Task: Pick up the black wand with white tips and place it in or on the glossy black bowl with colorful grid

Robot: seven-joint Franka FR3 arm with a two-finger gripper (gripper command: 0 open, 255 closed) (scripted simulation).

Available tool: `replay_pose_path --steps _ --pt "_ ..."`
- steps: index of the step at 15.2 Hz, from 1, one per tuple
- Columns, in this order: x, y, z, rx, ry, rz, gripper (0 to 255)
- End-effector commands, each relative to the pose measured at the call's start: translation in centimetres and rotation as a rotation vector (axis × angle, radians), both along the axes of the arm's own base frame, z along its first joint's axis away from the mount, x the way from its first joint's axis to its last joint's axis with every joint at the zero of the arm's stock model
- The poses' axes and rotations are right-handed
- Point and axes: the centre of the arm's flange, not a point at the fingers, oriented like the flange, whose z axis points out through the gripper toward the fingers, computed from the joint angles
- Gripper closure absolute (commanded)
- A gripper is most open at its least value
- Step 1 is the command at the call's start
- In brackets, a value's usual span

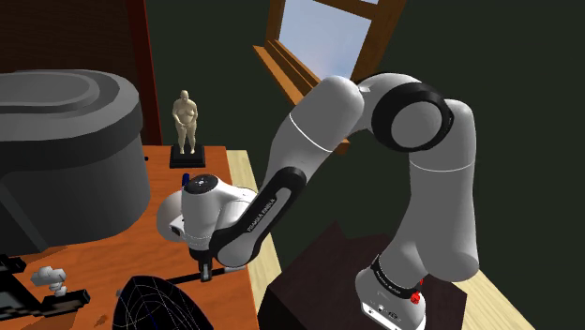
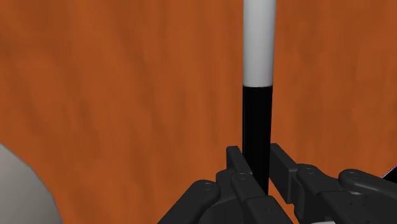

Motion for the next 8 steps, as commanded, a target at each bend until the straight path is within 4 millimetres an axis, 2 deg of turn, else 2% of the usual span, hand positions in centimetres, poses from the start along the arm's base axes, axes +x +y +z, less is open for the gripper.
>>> replay_pose_path --steps 1,8 --pt "0.0 0.0 1.1 0.0 0.0 0.001 255" --pt "0.0 0.0 4.8 0.0 0.0 0.001 255"
